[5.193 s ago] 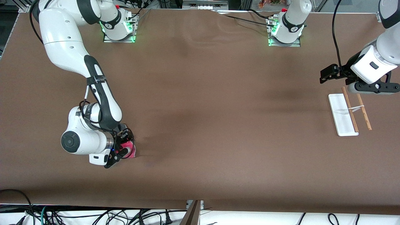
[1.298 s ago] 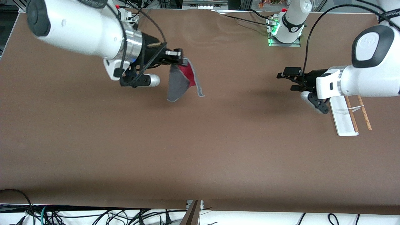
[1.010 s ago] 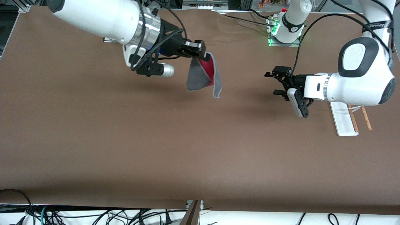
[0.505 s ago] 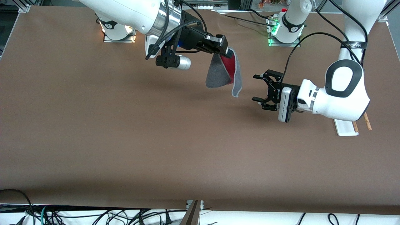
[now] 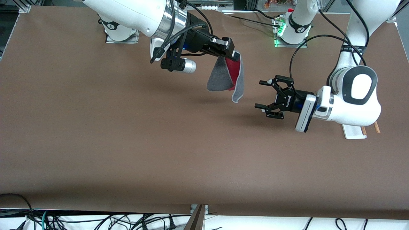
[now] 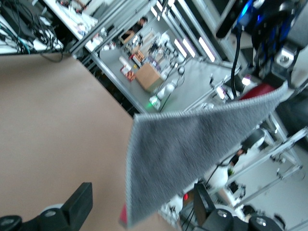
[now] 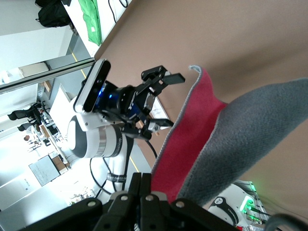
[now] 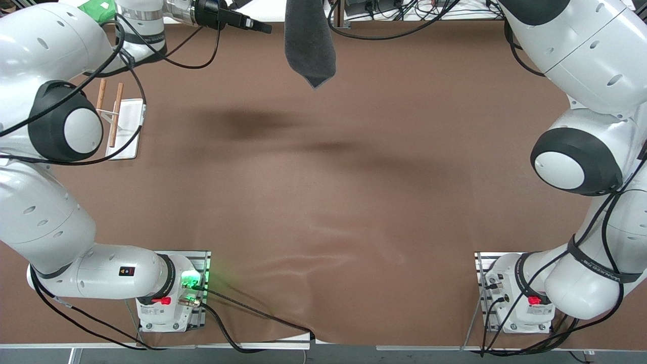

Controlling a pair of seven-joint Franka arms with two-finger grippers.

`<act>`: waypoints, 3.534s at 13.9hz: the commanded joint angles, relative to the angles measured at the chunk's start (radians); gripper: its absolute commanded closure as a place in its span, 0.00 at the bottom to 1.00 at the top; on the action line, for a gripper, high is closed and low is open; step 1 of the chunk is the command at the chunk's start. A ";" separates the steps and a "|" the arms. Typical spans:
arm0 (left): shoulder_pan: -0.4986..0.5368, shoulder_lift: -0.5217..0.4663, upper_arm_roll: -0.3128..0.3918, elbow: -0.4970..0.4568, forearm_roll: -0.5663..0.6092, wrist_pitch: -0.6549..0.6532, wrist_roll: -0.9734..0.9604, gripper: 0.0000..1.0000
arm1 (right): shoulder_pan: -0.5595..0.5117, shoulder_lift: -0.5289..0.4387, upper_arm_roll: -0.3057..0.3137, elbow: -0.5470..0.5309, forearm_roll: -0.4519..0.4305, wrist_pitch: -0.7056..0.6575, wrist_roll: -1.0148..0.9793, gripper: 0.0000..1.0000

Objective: Pass towel and hang on rack
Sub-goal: 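Bring the left gripper under the hanging towel beside the right gripper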

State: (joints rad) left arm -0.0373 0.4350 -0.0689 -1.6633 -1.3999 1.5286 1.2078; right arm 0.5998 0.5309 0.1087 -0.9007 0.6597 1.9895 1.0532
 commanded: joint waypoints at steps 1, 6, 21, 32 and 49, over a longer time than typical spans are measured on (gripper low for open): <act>-0.010 0.050 -0.005 0.028 -0.076 0.007 0.047 0.08 | 0.015 0.011 -0.010 0.016 0.018 0.020 0.016 1.00; -0.079 0.057 -0.005 0.031 -0.152 0.044 0.069 0.14 | 0.026 0.024 -0.017 0.016 0.018 0.031 0.018 1.00; -0.101 0.129 -0.005 0.091 -0.143 0.032 0.088 0.30 | 0.054 0.055 -0.018 0.016 0.012 0.097 0.028 1.00; -0.016 0.195 -0.005 0.108 -0.194 -0.212 0.059 0.31 | 0.054 0.054 -0.020 0.016 0.012 0.094 0.031 1.00; -0.055 0.297 -0.086 0.113 -0.378 -0.186 0.009 0.44 | 0.054 0.052 -0.020 0.016 0.012 0.087 0.031 1.00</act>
State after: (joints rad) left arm -0.0978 0.7234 -0.1516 -1.5589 -1.7525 1.3520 1.2350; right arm 0.6434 0.5839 0.1004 -0.9004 0.6597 2.0795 1.0663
